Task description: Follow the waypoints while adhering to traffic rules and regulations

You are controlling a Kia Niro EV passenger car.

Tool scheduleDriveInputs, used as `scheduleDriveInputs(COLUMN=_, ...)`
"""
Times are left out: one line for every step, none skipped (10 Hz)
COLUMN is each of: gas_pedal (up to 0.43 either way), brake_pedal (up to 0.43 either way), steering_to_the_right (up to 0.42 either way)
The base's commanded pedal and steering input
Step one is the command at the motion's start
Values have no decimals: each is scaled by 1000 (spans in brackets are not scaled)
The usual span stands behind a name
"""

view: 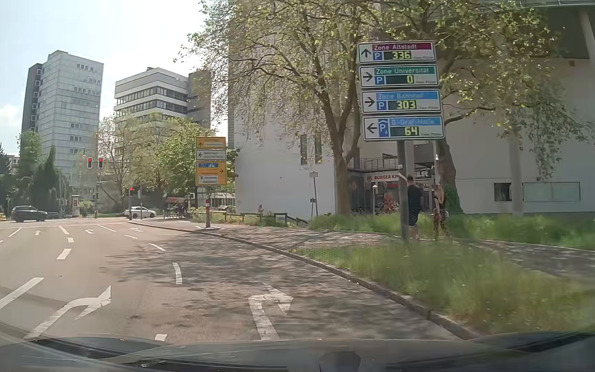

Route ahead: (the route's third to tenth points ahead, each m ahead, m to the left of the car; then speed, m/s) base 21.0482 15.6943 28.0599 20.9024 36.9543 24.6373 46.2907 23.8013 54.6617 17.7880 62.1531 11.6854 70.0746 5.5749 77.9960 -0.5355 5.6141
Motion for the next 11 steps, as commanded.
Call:
scheduleDriveInputs(gas_pedal=39, brake_pedal=0, steering_to_the_right=-135)
scheduleDriveInputs(gas_pedal=39, brake_pedal=0, steering_to_the_right=-134)
scheduleDriveInputs(gas_pedal=59, brake_pedal=0, steering_to_the_right=-133)
scheduleDriveInputs(gas_pedal=67, brake_pedal=0, steering_to_the_right=-133)
scheduleDriveInputs(gas_pedal=67, brake_pedal=0, steering_to_the_right=-133)
scheduleDriveInputs(gas_pedal=67, brake_pedal=0, steering_to_the_right=-133)
scheduleDriveInputs(gas_pedal=67, brake_pedal=0, steering_to_the_right=-133)
scheduleDriveInputs(gas_pedal=67, brake_pedal=0, steering_to_the_right=-133)
scheduleDriveInputs(gas_pedal=67, brake_pedal=0, steering_to_the_right=-133)
scheduleDriveInputs(gas_pedal=67, brake_pedal=0, steering_to_the_right=-133)
scheduleDriveInputs(gas_pedal=67, brake_pedal=0, steering_to_the_right=-133)
